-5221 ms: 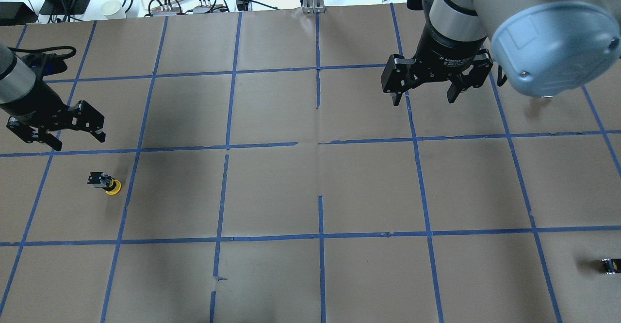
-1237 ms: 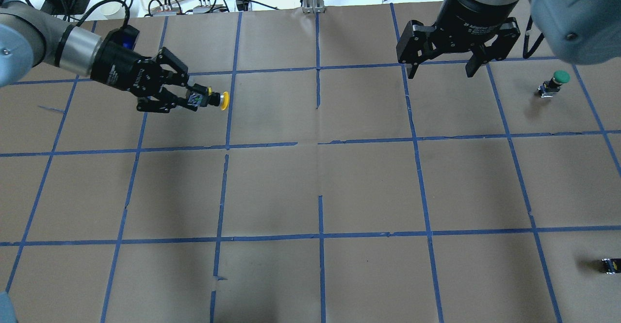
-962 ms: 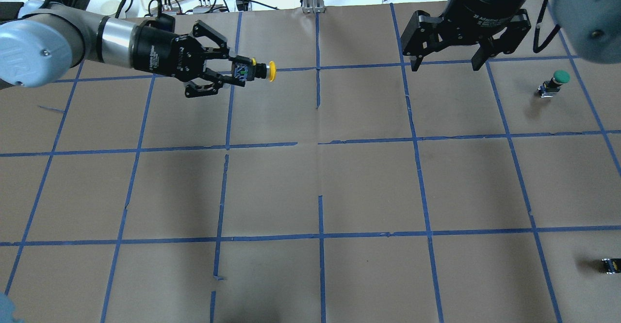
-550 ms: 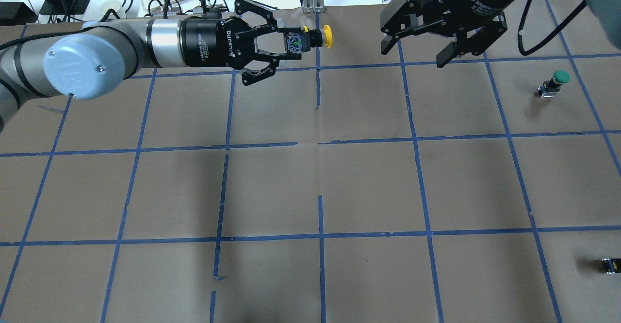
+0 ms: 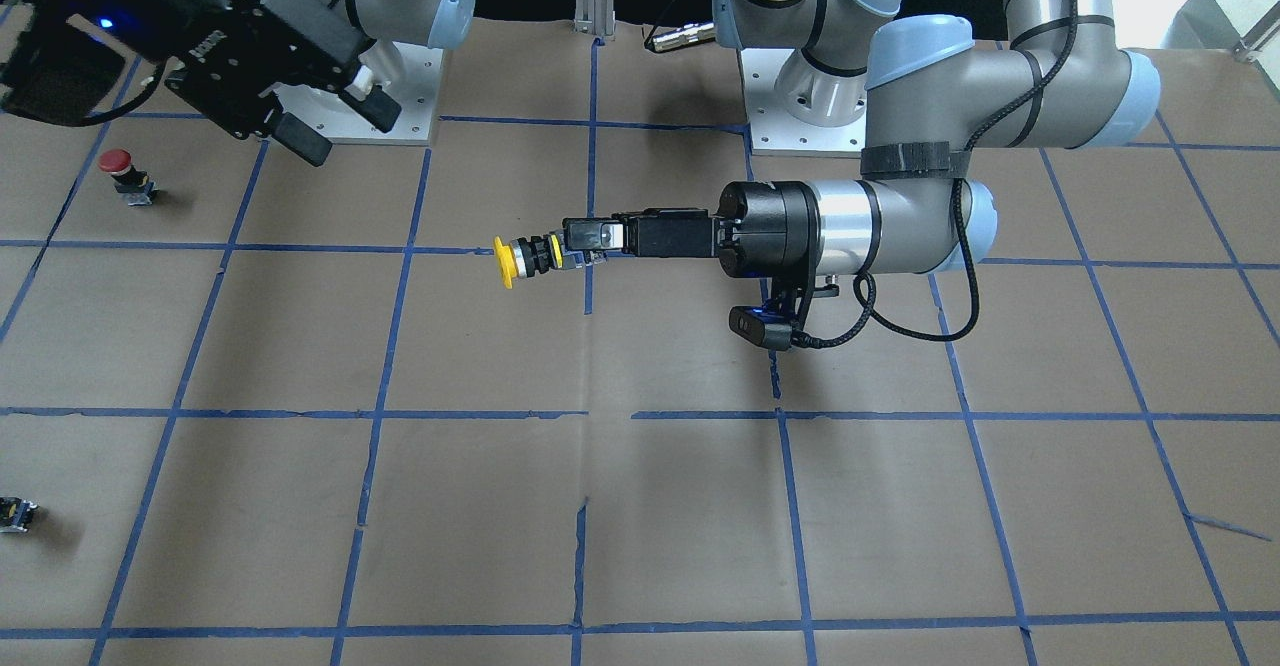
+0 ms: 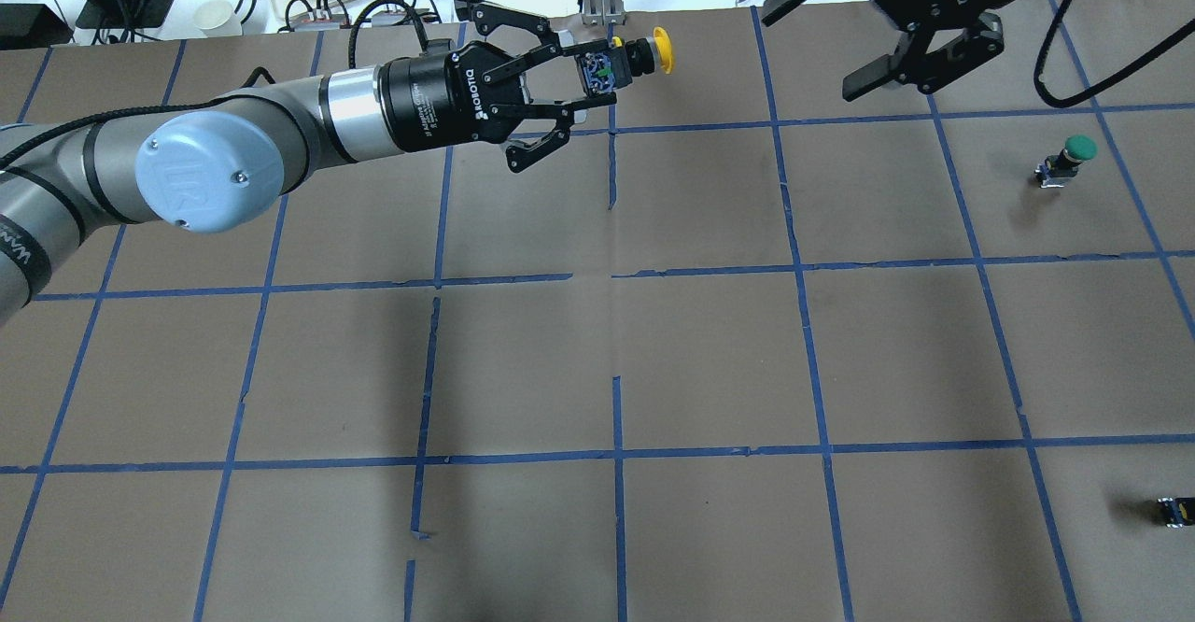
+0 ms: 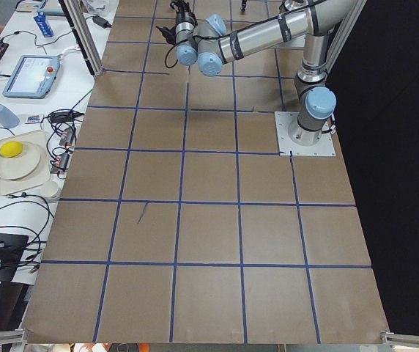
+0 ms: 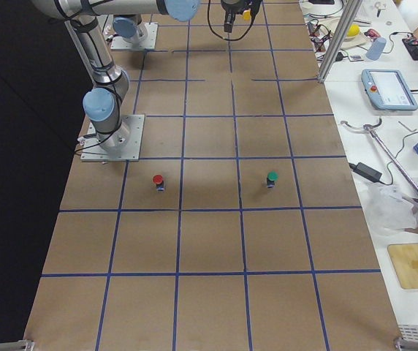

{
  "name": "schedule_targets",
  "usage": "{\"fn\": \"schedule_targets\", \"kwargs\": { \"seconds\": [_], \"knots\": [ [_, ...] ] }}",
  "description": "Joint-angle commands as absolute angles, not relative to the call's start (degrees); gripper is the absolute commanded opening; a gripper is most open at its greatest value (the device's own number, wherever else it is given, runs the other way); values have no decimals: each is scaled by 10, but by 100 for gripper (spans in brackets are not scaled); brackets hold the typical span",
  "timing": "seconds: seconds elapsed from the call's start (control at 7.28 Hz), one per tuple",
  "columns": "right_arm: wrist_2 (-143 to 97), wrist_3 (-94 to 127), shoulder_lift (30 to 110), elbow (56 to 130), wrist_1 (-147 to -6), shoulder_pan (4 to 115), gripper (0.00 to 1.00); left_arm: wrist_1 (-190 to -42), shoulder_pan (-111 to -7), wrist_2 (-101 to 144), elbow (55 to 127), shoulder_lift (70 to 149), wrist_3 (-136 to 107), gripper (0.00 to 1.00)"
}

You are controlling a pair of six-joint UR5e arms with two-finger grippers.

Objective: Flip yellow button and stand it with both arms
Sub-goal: 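Lift the yellow button with the left gripper toward the right gripper, then grasp the yellow cap with the right gripper beside the left gripper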

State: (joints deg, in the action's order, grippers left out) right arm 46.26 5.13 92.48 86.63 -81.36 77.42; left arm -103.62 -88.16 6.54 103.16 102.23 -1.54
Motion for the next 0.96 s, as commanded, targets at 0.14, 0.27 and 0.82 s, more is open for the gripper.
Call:
{"fn": "schedule_targets", "kwargs": {
  "seconds": [0.14, 0.27, 0.82],
  "knots": [
    [274, 54, 884, 921, -726, 736, 99, -1035, -923, 153, 1049, 1017, -18, 1],
    [253, 57, 862, 936, -726, 743, 99, -1035, -933, 174, 1051, 1018, -18, 1],
    [147, 105, 824, 929, -719, 770, 98, -1034, -945, 179, 1067, 1015, -11, 1]
  ]
}}
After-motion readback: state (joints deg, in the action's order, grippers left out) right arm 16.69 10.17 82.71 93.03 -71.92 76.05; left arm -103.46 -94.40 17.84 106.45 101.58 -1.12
